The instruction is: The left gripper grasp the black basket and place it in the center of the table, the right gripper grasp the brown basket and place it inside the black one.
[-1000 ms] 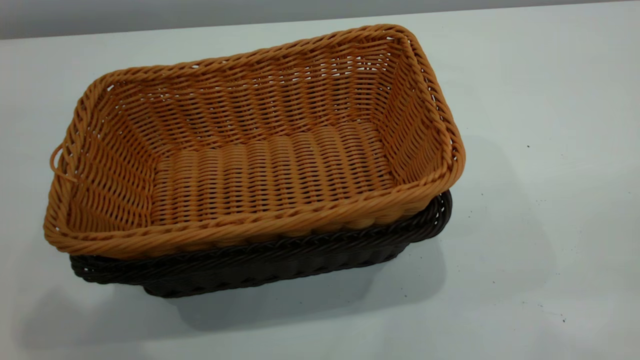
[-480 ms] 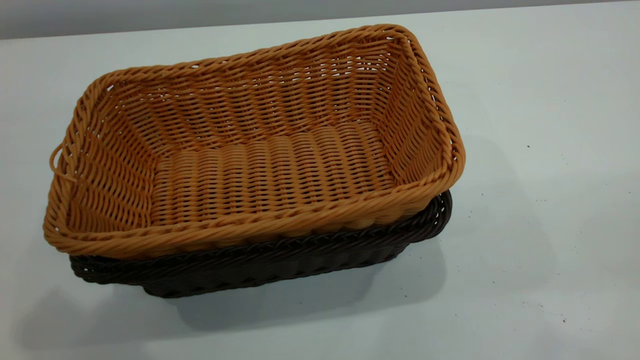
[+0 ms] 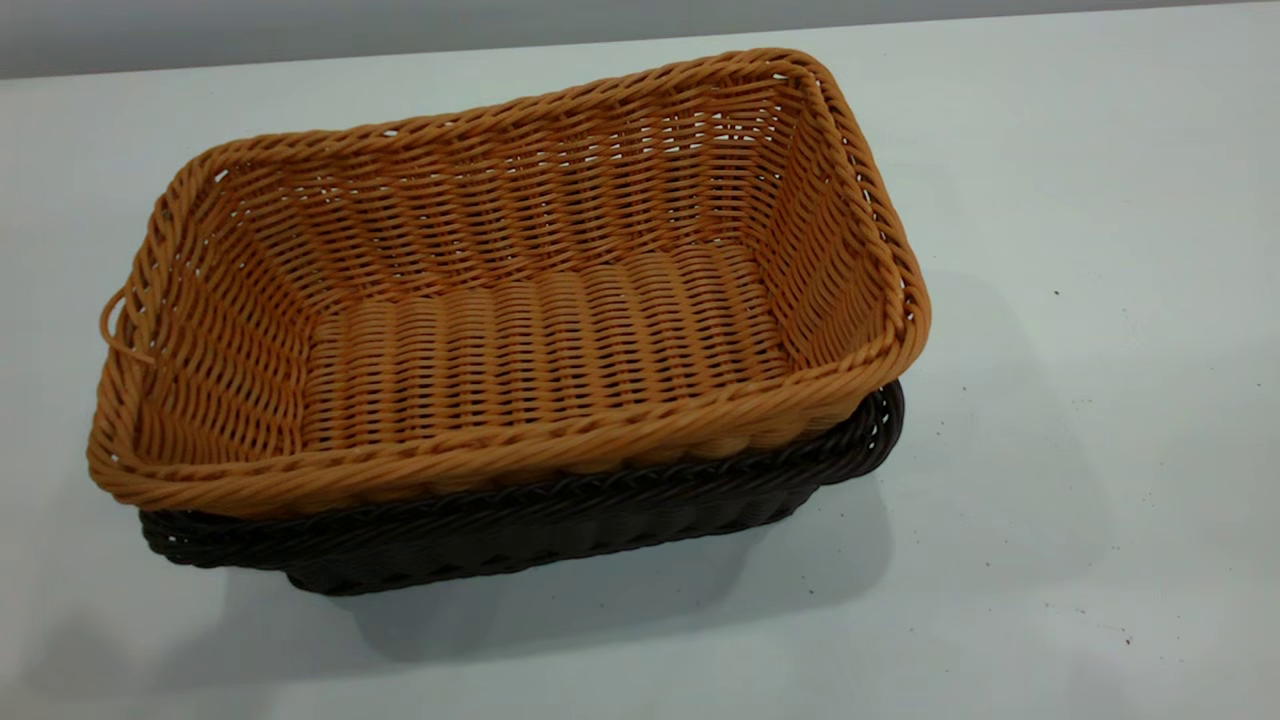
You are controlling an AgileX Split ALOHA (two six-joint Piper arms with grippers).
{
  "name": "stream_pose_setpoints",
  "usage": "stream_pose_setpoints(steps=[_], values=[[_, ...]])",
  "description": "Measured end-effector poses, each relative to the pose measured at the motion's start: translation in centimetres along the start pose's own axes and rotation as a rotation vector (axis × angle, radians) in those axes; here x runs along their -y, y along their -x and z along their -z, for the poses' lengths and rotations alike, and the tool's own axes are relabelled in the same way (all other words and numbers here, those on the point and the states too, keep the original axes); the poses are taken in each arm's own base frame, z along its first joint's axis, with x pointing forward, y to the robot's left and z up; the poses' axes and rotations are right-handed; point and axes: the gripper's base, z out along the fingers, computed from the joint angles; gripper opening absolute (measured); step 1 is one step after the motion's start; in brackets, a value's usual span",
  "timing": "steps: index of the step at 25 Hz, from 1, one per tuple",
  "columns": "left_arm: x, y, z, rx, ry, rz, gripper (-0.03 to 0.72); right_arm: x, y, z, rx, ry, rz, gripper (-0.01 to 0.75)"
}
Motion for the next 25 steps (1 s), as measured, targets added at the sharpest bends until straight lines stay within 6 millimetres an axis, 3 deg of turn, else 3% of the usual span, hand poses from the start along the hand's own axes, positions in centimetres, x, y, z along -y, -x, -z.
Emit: stream_pose_setpoints(steps=[10,17,22,25], values=[[-0.9,-1.4,3.7,0.093,0.058,-0.015,-0.001,0.0,0.0,0.0,0.0,0.0,0.0,0.006],[-1.0,-1.1,7.0,0.26,0.074,-0.289,-0.001,0.0,0.0,0.0,0.0,0.0,0.0,0.006],[0.4,-0.9,9.2,0.34,-0.065,-0.469,-0.001,0.0,0.0,0.0,0.0,0.0,0.0,0.006],[1.6,-1.0,10.5,0.296,-0.208,-0.525,-0.001,0.0,0.0,0.0,0.0,0.0,0.0,0.006]])
